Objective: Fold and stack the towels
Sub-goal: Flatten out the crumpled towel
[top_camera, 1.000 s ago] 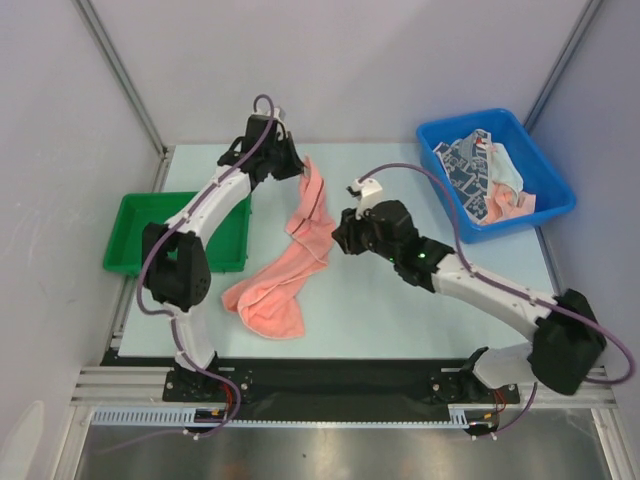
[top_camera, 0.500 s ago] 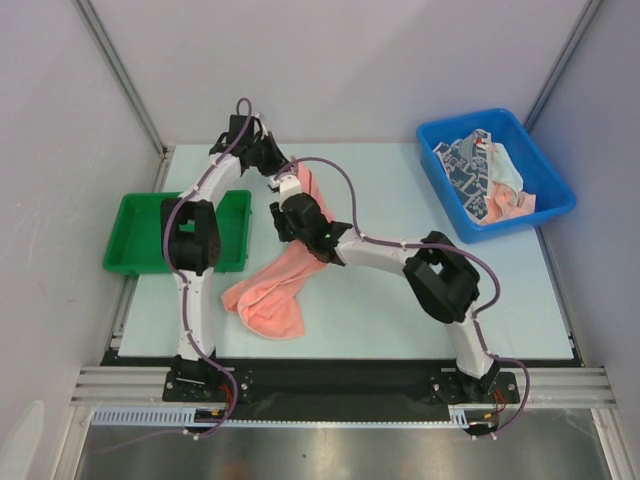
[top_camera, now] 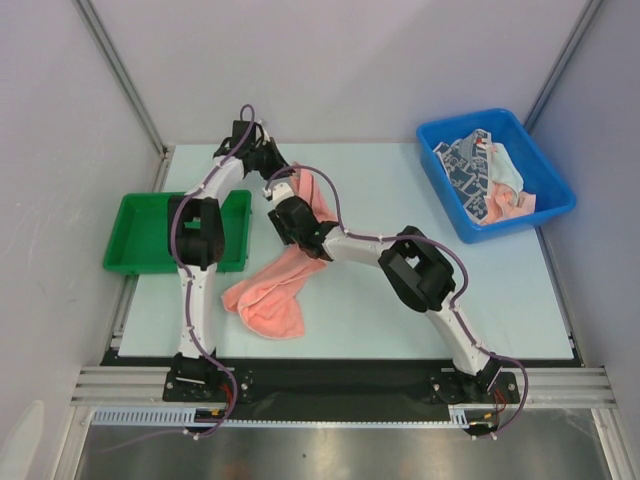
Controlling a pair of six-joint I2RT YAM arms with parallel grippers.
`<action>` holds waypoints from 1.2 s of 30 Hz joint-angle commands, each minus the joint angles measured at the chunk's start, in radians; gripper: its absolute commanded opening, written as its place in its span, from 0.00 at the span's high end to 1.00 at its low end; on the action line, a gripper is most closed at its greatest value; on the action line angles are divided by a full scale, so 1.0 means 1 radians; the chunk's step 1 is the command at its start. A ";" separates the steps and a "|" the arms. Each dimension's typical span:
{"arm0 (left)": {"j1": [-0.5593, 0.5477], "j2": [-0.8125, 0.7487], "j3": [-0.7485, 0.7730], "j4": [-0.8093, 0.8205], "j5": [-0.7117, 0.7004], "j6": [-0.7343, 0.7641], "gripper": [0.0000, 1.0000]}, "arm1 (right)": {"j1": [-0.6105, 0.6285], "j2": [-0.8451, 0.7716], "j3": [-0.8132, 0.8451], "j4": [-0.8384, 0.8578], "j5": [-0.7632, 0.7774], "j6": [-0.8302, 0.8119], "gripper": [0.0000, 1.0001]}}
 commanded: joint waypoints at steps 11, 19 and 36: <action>0.002 -0.003 0.022 0.038 -0.009 0.017 1.00 | -0.035 0.086 0.111 -0.097 -0.088 0.007 0.57; 0.000 -0.032 -0.021 0.050 -0.023 0.019 0.99 | -0.038 0.123 0.123 -0.137 -0.105 0.021 0.68; -0.037 -0.449 -0.195 -0.032 -0.233 0.158 0.99 | -0.116 -0.655 -0.367 -0.102 -0.060 0.068 1.00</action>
